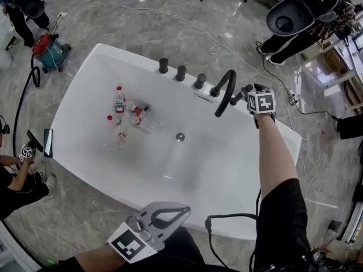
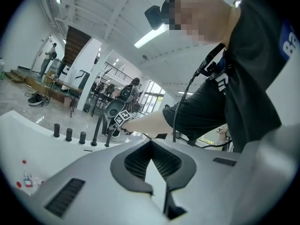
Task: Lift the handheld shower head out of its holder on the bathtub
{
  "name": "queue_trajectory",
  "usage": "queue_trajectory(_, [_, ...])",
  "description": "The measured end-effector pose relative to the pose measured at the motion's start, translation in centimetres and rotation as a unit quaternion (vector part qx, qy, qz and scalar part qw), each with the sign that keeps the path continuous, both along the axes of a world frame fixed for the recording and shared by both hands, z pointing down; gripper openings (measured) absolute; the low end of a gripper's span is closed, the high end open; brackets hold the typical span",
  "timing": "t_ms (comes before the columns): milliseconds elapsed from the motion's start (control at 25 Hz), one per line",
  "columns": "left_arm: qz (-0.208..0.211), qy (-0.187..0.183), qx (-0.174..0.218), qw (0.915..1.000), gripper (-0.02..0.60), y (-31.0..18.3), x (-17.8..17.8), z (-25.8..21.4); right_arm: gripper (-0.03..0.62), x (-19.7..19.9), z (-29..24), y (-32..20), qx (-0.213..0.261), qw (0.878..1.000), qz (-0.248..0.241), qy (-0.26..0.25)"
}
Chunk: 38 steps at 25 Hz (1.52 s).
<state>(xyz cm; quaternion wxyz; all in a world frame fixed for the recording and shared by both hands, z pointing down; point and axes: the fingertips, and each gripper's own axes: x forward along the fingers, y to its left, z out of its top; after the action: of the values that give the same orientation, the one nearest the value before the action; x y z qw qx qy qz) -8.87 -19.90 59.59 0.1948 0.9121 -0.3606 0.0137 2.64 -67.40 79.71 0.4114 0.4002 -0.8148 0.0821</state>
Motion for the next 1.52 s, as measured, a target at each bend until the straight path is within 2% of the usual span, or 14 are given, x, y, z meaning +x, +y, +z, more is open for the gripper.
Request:
queue_trajectory(200, [-0.001, -0.008, 0.002, 1.0000, 0.000, 0.1, 0.2, 0.2, 0.195, 0.4, 0.7, -0.4, 0.004, 1.000, 0.012, -0.001])
queue_trajectory(280, [-0.002, -0.009, -0.002, 1.0000, 0.000, 0.4, 0.3, 0.4, 0.143, 0.4, 0.8, -0.5, 0.003, 1.000, 0.017, -0.011])
queue_trajectory(480, [-0.010, -0.005, -0.005, 0.9999, 0.000, 1.0, 0.8, 0.0, 0.133, -0.1, 0.3, 0.8, -0.004, 1.000, -0.008, -0.002])
queue_trajectory(720, [-0.006, 0.017, -0.006, 0.9998, 0.000, 2.2, 2.4, -2.6, 0.130, 0.4, -4.2, 3.8, 0.031, 0.999, -0.026, -0.006])
queue_trajectory(840, [-0.006, 0.030, -0.012, 0.9995, 0.000, 3.0, 3.2, -4.7, 0.129, 1.1, -6.8, 6.0, 0.040, 0.999, -0.027, -0.011])
queue_trajectory(1160, [0.006, 0.050, 0.002, 0.9987, 0.000, 5.3, 4.8, -10.1, 0.127, 3.8, -13.4, 12.9, 0.072, 0.997, -0.005, -0.034])
queue_trajectory(1360, [0.015, 0.046, 0.013, 0.9988, 0.000, 6.9, 5.2, -12.7, 0.127, 4.7, -16.6, 18.1, 0.080, 0.995, 0.008, -0.054])
queue_trajectory(1520, [0.026, 0.043, 0.024, 0.9984, 0.000, 8.5, 6.0, -14.6, 0.126, 5.4, -19.1, 22.8, 0.093, 0.994, -0.001, -0.054])
